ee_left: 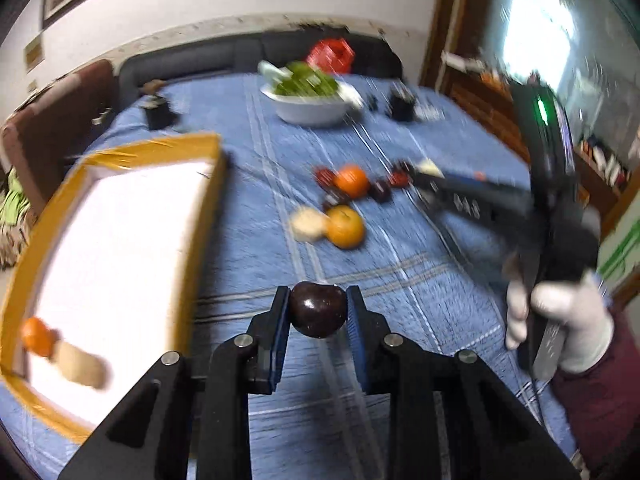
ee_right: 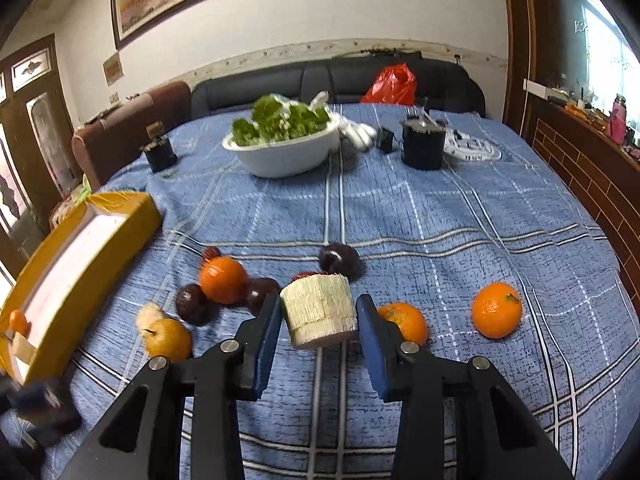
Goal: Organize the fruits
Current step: 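Carry the plum and white chunk into the tray and open both tools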
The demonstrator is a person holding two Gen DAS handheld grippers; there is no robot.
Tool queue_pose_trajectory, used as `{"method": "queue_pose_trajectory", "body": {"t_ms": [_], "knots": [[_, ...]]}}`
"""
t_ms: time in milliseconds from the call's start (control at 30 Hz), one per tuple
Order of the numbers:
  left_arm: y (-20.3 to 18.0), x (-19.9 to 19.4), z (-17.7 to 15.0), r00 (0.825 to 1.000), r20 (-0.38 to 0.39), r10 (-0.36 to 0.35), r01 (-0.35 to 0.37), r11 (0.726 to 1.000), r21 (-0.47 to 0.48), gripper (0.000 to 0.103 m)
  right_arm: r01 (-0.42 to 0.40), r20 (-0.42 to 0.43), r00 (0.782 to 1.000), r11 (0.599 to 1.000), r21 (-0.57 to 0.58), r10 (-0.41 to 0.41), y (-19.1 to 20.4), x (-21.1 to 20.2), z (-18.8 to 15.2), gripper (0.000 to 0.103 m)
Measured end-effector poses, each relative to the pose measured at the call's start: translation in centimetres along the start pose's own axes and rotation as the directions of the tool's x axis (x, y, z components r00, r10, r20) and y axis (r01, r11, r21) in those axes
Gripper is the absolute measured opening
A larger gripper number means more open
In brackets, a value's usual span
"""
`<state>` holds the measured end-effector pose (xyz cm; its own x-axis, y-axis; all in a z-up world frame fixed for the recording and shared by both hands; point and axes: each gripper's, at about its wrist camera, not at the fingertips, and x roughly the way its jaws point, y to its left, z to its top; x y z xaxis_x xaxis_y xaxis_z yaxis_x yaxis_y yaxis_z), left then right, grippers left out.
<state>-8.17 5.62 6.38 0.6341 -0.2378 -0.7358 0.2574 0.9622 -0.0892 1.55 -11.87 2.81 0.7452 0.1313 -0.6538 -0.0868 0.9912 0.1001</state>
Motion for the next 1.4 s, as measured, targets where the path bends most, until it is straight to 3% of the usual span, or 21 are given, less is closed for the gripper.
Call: {"method": "queue_pose_trajectory", "body": {"t_ms": [67, 200, 300, 400, 500, 667, 933, 1067, 1133, 1400], "knots": [[2.7, -2.5, 0.6, 0.999, 0.043, 0.025, -0.023, 0.999, -0.045, 0.026, -0.01, 0.023, 1.0, 1.0, -0.022, 0.01, 1.2, -1.4, 0.2, 0.041], [7.9, -6.0, 2.2, 0.989, 0.099, 0.107, -0.096, 0.989, -0.11, 0.027, -0.117, 0.047, 0.992, 0.99, -0.074, 0.12, 5.5, -4.8, 1.7, 0.042], [12.2, -8.1, 3.5, 0.968, 0.123, 0.22, -0.202, 0.969, -0.144, 0.027, -0.201, 0.045, 0.977, 0.97, -0.14, 0.209, 9.7, -6.5, 3.1, 0.042], [17.0, -8.4, 4.8, 0.953, 0.109, 0.283, -0.259, 0.946, -0.193, 0.027, -0.333, -0.013, 0.942, 0.928, -0.166, 0.335, 14.3, -6.6, 3.9, 0.042], [21.9, -6.7, 4.9, 0.957, 0.05, 0.287, -0.263, 0.925, -0.272, 0.027, -0.44, -0.111, 0.897, 0.885, -0.15, 0.428, 18.7, -4.7, 4.1, 0.042], [25.7, -2.9, 3.6, 0.972, -0.046, 0.229, -0.231, 0.915, -0.33, 0.027, -0.468, -0.238, 0.874, 0.866, -0.177, 0.424, 25.1, -0.3, 2.3, 0.043], [27.1, 0.4, 2.0, 0.978, -0.119, 0.171, -0.204, 0.908, -0.367, 0.027, -0.444, -0.327, 0.87, 0.875, -0.193, 0.369, 28.0, 3.5, -0.1, 0.043], [27.4, 0.3, 1.5, 0.983, -0.119, 0.141, -0.176, 0.904, -0.39, 0.031, -0.429, -0.326, 0.878, 0.879, -0.208, 0.352, 28.5, 3.8, -0.6, 0.043], [27.4, -0.2, 1.4, 0.985, -0.108, 0.136, -0.169, 0.898, -0.405, 0.05, -0.429, -0.331, 0.877, 0.878, -0.211, 0.349, 28.6, 3.9, -0.8, 0.043], [26.0, -5.4, 1.3, 0.988, 0.007, 0.154, -0.134, 0.883, -0.449, 0.062, -0.436, -0.289, 0.882, 0.878, -0.199, 0.373, 27.9, 2.0, -0.2, 0.044]]}}
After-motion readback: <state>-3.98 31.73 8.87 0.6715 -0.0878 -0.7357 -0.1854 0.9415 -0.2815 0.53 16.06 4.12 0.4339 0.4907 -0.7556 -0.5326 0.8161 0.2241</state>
